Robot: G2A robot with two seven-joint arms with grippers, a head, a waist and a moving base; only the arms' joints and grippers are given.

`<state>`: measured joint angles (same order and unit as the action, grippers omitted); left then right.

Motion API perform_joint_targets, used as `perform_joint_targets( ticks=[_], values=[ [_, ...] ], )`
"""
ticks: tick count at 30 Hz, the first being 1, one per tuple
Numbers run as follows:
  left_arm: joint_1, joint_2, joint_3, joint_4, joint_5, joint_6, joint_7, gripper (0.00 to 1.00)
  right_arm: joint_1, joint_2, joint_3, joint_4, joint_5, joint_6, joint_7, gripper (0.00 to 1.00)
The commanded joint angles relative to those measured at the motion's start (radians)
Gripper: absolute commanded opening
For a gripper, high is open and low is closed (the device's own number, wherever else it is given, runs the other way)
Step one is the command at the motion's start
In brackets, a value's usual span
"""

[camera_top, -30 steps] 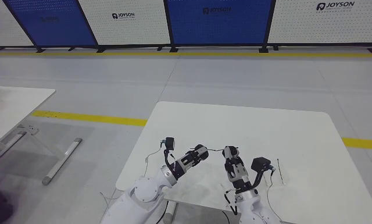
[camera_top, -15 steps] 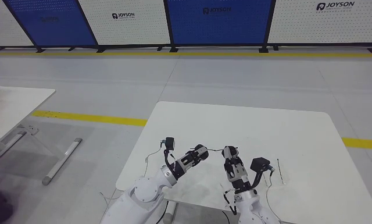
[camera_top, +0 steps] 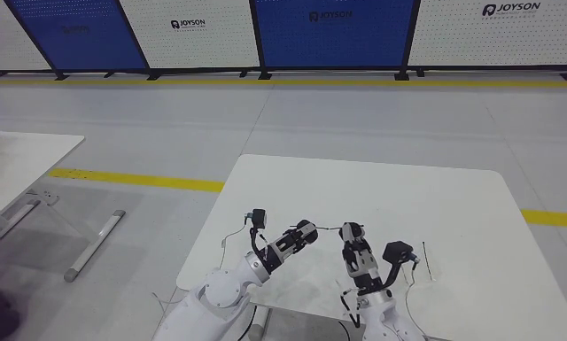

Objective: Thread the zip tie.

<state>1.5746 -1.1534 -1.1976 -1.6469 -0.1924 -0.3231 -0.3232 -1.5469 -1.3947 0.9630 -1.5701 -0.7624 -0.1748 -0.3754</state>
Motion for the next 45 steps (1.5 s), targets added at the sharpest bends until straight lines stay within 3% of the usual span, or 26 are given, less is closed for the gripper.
perform_joint_targets(
  ticks=[1, 28, 32, 37, 45],
  values=[
    [0.000, 0.000, 0.000, 0.000, 0.000, 0.000, 0.000, 0.00, -0.002, 0.000, 0.002, -0.001, -0.001, 0.000, 0.000, 0.00],
    [0.000, 0.000, 0.000, 0.000, 0.000, 0.000, 0.000, 0.00, 0.012, -0.022, -0.025, 0.033, 0.012, 0.002, -0.002, 0.00],
    [0.000, 0.000, 0.000, 0.000, 0.000, 0.000, 0.000, 0.00, 0.017, -0.029, -0.029, 0.050, 0.067, -0.011, -0.013, 0.00],
    [0.000, 0.000, 0.000, 0.000, 0.000, 0.000, 0.000, 0.00, 0.024, -0.037, -0.022, 0.074, 0.206, -0.070, 0.013, 0.00],
    [0.000, 0.000, 0.000, 0.000, 0.000, 0.000, 0.000, 0.00, 0.016, -0.044, -0.012, 0.078, 0.319, -0.101, 0.039, 0.00]
  ],
)
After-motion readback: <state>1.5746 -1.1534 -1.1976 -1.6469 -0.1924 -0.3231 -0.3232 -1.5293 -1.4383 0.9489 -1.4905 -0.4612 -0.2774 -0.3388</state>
